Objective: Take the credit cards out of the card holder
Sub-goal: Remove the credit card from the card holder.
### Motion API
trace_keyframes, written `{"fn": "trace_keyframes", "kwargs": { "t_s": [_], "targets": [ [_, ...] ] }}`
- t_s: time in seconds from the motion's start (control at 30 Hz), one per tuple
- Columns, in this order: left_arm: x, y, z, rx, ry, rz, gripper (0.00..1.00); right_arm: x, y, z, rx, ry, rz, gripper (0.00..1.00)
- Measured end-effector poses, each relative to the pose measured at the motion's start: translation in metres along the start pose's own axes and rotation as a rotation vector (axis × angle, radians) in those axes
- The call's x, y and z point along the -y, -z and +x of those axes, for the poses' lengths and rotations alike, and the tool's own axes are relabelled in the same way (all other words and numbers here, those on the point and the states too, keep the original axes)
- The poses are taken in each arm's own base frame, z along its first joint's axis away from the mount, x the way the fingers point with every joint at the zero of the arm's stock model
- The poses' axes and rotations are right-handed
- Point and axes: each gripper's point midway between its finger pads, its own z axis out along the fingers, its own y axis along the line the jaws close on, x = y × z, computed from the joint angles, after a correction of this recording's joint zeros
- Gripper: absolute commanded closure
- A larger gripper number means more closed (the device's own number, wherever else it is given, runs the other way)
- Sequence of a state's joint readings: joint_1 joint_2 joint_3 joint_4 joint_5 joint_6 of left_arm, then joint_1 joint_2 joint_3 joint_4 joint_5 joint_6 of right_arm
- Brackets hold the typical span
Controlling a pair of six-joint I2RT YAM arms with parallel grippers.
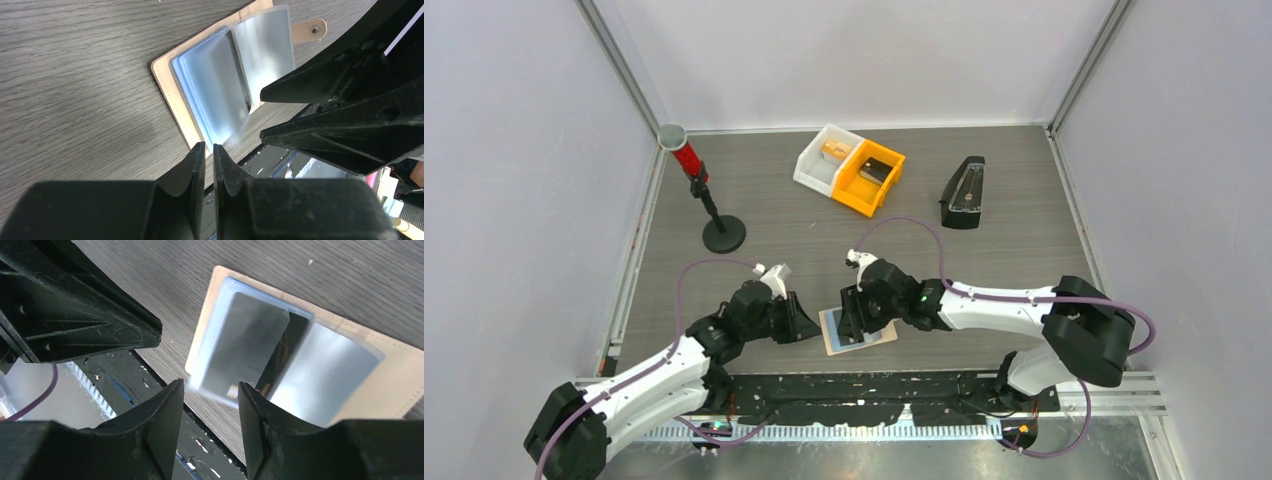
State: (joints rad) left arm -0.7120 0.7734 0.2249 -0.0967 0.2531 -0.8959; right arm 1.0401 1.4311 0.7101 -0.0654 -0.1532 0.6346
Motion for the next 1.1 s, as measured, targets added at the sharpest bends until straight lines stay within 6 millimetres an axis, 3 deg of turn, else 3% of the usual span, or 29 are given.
{"fn": "trace_keyframes", "kwargs": {
  "t_s": [0.27, 0.37, 0.47, 0.7, 0.93, 1.1],
  "targets": [
    [0.001, 0.005, -0.003, 0.019, 0.009, -0.006, 0.85, -0.015, -0.005, -0.003, 0.005, -0.007, -0.054, 0.46],
    [0.000, 0.005, -0.002, 0.017, 0.009, -0.008, 0.87, -0.013, -0.006, -0.005, 0.016, -0.007, -0.041, 0.51],
    [0.000, 0.004, -0.002, 0.008, 0.011, -0.012, 0.89, -0.004, -0.005, -0.007, 0.026, -0.010, -0.001, 0.56],
    [0.007, -0.004, -0.001, -0.040, 0.015, -0.005, 0.93, 0.025, 0.000, -0.014, 0.051, -0.041, 0.085, 0.58],
    [0.007, -0.017, -0.001, -0.067, 0.017, 0.003, 0.96, 0.055, 0.004, -0.006, 0.046, -0.080, 0.138, 0.63],
    [0.006, -0.025, 0.001, -0.083, 0.019, 0.005, 0.97, 0.064, 0.002, 0.000, 0.039, -0.107, 0.114, 0.64]
  ]
}}
